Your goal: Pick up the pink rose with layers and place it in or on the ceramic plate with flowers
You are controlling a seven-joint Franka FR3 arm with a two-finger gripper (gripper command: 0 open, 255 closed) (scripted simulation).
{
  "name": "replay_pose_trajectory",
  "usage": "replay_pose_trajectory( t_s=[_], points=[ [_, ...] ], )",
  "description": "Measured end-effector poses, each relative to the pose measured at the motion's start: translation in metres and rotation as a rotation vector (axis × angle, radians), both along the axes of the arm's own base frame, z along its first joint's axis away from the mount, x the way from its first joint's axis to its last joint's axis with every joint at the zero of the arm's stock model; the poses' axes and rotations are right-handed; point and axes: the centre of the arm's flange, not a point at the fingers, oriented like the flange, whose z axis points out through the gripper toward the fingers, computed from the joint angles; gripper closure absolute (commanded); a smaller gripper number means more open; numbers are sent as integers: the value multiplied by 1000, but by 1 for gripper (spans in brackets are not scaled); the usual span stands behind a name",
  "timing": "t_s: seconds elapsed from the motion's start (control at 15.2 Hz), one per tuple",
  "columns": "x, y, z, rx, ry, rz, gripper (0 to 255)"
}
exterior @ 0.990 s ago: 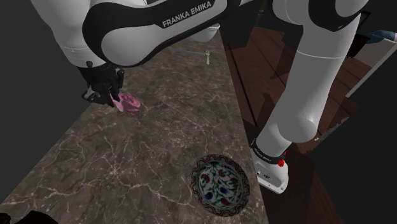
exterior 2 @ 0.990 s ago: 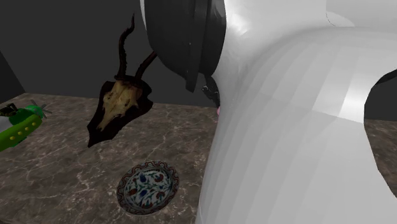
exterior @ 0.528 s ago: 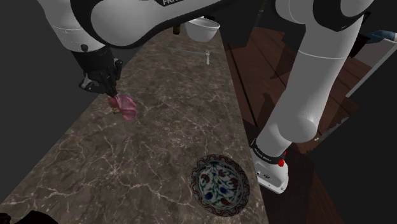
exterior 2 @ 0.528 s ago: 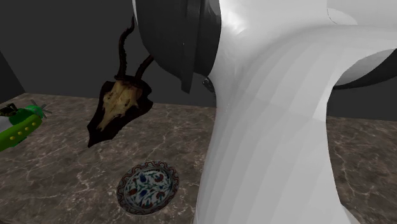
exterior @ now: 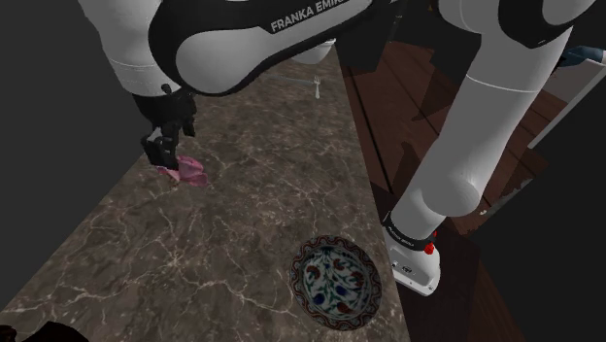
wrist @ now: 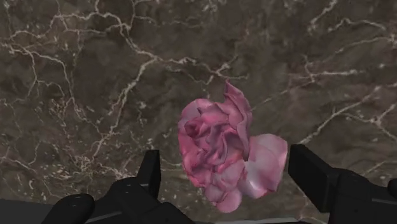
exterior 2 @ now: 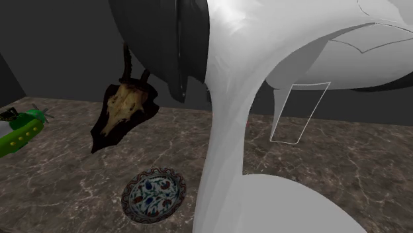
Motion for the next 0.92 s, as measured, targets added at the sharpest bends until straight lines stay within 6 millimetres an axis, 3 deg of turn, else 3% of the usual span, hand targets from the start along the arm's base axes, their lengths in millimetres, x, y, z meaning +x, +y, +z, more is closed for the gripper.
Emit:
replay_pose_trajectory(
  t_s=[0.2, 0.53, 0.92],
  points=[
    [-6, -10, -18, -4, 27, 140, 0],
    [-4, -15, -45, -4, 31, 161, 0],
    [-3, -17, -52, -4, 31, 162, 0]
  ],
)
